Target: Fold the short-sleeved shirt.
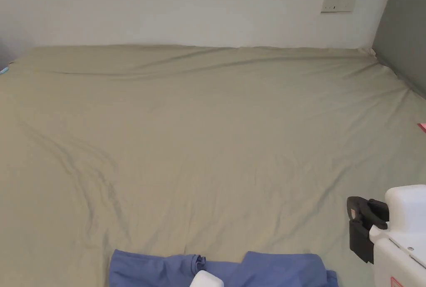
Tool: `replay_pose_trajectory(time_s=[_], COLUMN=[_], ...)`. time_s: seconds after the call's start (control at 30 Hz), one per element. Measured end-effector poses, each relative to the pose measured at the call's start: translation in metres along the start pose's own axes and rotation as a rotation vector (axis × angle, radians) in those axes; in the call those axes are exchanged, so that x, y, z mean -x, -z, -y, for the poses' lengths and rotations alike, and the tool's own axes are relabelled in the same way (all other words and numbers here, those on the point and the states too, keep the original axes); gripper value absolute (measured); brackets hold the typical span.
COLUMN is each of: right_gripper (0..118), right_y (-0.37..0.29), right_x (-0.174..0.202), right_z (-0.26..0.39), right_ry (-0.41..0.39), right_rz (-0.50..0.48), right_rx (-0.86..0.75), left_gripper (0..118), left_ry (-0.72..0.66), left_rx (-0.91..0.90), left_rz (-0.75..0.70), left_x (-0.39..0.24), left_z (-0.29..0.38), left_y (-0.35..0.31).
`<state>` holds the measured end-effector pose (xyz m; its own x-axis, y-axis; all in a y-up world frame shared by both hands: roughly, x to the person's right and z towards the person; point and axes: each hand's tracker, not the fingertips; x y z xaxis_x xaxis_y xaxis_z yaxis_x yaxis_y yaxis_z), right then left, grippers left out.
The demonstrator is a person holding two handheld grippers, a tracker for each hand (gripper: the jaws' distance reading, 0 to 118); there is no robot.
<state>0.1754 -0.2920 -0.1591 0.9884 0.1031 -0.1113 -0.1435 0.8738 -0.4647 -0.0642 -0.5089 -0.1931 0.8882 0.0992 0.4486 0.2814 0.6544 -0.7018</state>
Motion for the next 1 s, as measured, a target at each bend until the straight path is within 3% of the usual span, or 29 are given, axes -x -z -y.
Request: replay_pose_trajectory(time_s=[0.07,0.17,0.27,0.33,0.37,0.4,0.6,0.67,0.73,0.77,0.8,0.87,0.9,0.93,1.0], right_gripper=[2,2,2,2,2,2,2,2,2,2,2,2,2,2,2], right_y=[0.001,0.001,0.001,0.005,0.005,0.006,0.005,0.005,0.002,0.002,0.002,0.002,0.002,0.002,0.001], right_x=[-0.001,-0.003,-0.002,-0.006,-0.005,-0.004,0.009,0.007,0.015,0.017,0.020,0.023,0.023,0.024,0.027], right_z=[0.000,-0.002,-0.005,-0.004,-0.004,-0.005,-0.005,-0.005,-0.010,-0.011,-0.011,-0.012,-0.013,-0.014,-0.018], right_ry=[-0.003,-0.002,0.002,-0.001,-0.004,-0.008,-0.012,0.060,0.072,0.064,0.047,0.022,0.024,0.027,0.033], right_rz=[-0.001,-0.001,-0.001,-0.004,-0.007,-0.010,-0.026,-0.080,-0.088,-0.081,-0.067,-0.050,-0.053,-0.057,-0.065], right_rx=[0.003,0.002,-0.003,-0.006,-0.005,-0.006,0.006,0.030,0.040,0.040,0.040,0.042,0.042,0.043,0.043], left_gripper=[0,0,38,87,104,113,113,113,113,113,113,112,106,89,67], left_ry=[-0.132,-0.287,-0.465,-0.544,-0.561,-0.589,-0.950,-1.028,-1.044,-1.050,-1.044,-1.094,-1.087,-1.056,-1.030], left_rx=[-0.036,-0.126,-0.148,-0.127,-0.129,-0.129,-0.076,-0.070,-0.050,-0.051,-0.122,-0.035,-0.010,-0.008,0.027], left_rz=[0.120,0.162,0.176,0.158,0.147,0.143,0.302,0.339,0.349,0.387,0.474,0.568,0.584,0.572,0.565], left_x=[0.008,0.041,0.098,0.137,0.159,0.178,0.264,0.278,0.280,0.240,0.234,0.220,0.220,0.210,0.193], left_z=[-0.005,-0.010,-0.006,0.004,0.012,0.020,0.073,0.086,0.090,0.073,0.066,0.058,0.063,0.059,0.047], left_y=[-0.015,-0.046,-0.071,-0.081,-0.082,-0.085,-0.076,-0.060,-0.044,-0.062,-0.058,-0.039,-0.020,-0.012,-0.003])
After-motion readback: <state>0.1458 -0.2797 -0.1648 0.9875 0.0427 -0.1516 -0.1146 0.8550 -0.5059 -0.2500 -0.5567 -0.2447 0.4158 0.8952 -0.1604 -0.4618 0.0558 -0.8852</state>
